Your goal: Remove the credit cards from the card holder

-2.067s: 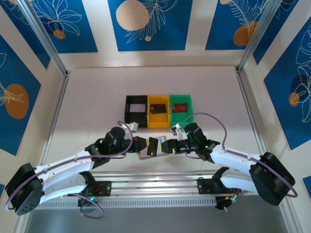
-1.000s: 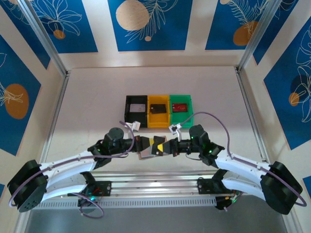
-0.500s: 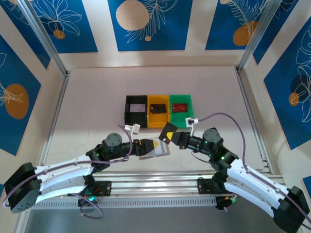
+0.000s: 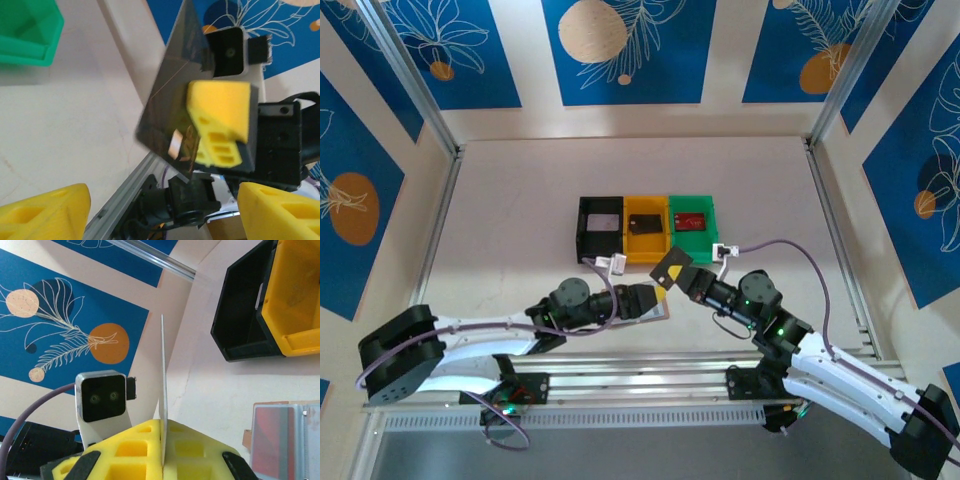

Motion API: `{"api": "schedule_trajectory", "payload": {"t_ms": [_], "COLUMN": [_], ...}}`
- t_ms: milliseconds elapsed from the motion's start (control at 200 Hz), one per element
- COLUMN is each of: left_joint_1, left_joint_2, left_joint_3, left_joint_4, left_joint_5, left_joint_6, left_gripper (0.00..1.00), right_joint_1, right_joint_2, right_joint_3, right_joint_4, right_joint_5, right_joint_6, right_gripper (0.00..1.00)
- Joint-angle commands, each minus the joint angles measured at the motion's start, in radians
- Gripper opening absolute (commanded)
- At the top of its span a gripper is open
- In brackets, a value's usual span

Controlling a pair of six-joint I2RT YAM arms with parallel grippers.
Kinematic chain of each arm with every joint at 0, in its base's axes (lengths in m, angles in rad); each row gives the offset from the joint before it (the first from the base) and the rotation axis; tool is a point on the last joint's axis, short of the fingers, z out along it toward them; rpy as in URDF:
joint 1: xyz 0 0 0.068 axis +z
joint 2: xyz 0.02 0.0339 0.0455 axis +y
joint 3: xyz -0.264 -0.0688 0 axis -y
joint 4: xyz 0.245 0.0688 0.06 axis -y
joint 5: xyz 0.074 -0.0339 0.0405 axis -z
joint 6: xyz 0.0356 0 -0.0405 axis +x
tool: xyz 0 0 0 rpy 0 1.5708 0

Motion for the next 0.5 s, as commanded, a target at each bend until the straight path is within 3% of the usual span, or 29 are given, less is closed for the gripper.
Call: {"api": "schedule_trajectory", "payload": {"t_ms": [0, 285, 495], "left_joint_1": [-0.011, -0.011, -0.011], "left_joint_2": [0.019, 0.072, 0.095], "left_joint_3": [0.046, 0.054, 0.056], "left_joint_4": [0.108, 0.178, 0.216], "left_joint_5": [-0.036, -0.060, -0.064], "left_joint_6": [-0.009, -0.039, -0.054], "left_gripper": [0.75, 0.65, 0.48], "right_joint_1": [0.027, 0.061, 0.064], "right_joint_2": [-0.016, -0.035, -0.047], "right_joint_3": [-0.023, -0.051, -0.070], "right_joint_4": [0.054, 0.078, 0.096], "right_joint_5": [0.074, 0.125, 0.142], "right_joint_6": [0.043, 0.065, 0.097], "right_gripper": [0.00, 0.00, 0.00]}}
